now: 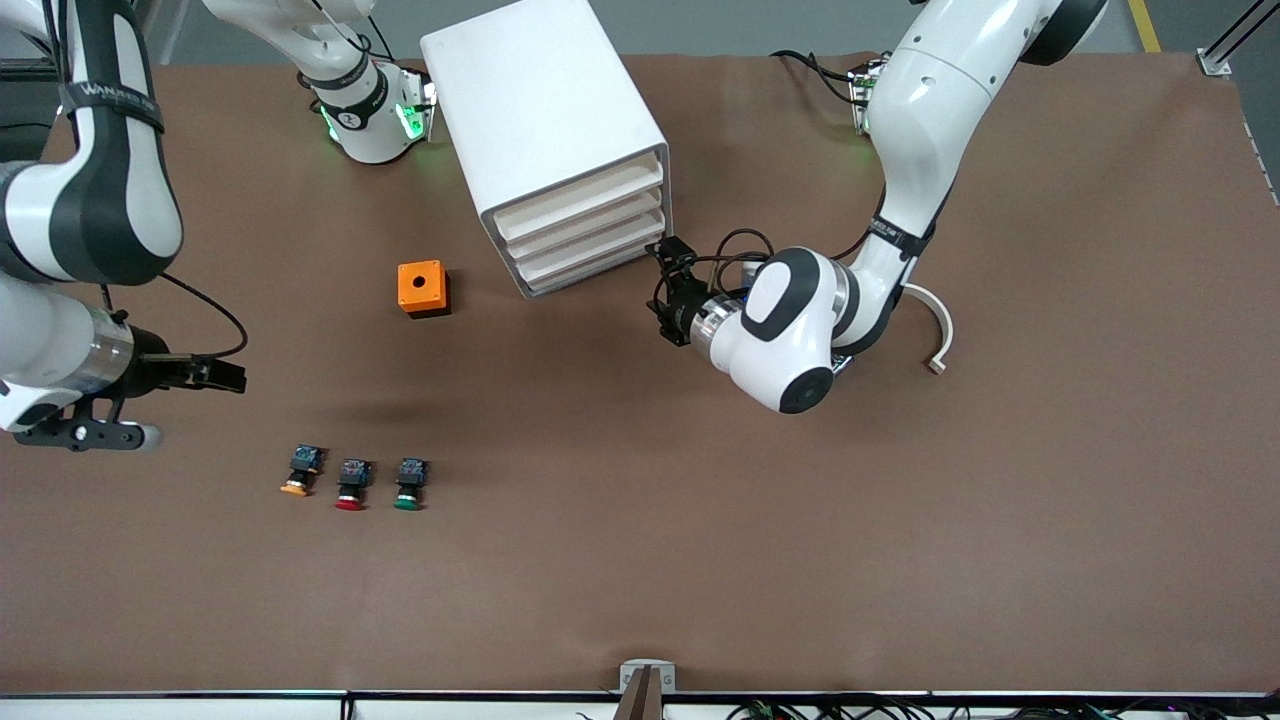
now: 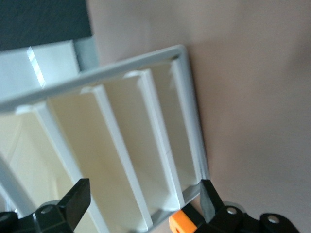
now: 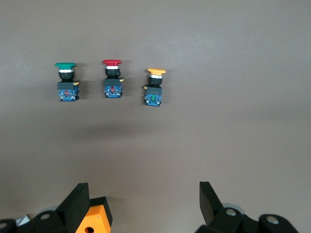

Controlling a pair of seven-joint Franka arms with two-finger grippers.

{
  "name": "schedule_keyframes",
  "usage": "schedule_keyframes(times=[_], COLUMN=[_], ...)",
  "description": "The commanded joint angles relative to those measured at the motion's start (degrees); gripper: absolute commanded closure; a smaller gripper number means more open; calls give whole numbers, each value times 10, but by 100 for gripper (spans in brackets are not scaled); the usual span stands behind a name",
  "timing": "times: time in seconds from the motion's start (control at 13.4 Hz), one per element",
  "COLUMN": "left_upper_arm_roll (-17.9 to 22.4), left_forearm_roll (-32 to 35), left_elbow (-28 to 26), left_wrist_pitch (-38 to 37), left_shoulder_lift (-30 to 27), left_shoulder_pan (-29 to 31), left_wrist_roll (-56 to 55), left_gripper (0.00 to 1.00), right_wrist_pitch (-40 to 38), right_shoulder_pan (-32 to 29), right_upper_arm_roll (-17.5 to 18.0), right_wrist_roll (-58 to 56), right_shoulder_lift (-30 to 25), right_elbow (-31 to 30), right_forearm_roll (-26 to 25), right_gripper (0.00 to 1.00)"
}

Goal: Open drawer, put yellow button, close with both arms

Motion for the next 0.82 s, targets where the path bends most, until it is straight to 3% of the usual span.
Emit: schedule_keyframes(times=[0.0,0.15,0.45,0.74], left_upper_arm_roll=[2,1,0,-1], left_forearm_roll=[-40,-61,-78,-104], left_elbow=[11,11,11,10], left_wrist_pitch=[-5,-10,-57,-87], left_shoulder_lift=[10,18,20,21], left_shoulder_pan=[-3,-14,-29,-47], left_wrist_roll=[-62,-97,-121,-145], left_gripper=[6,16,23,33], right_wrist_pitch=[14,43,118,162], right_shoulder_pan=[1,4,-2,-13], right_upper_arm_roll=[1,1,1,1], right_wrist_roll=[5,6,9,24], right_shoulder_lift=[27,52,128,167], right_elbow=[9,9,7,7], right_forearm_roll=[0,-3,-1,0], right_gripper=[0,0,0,0])
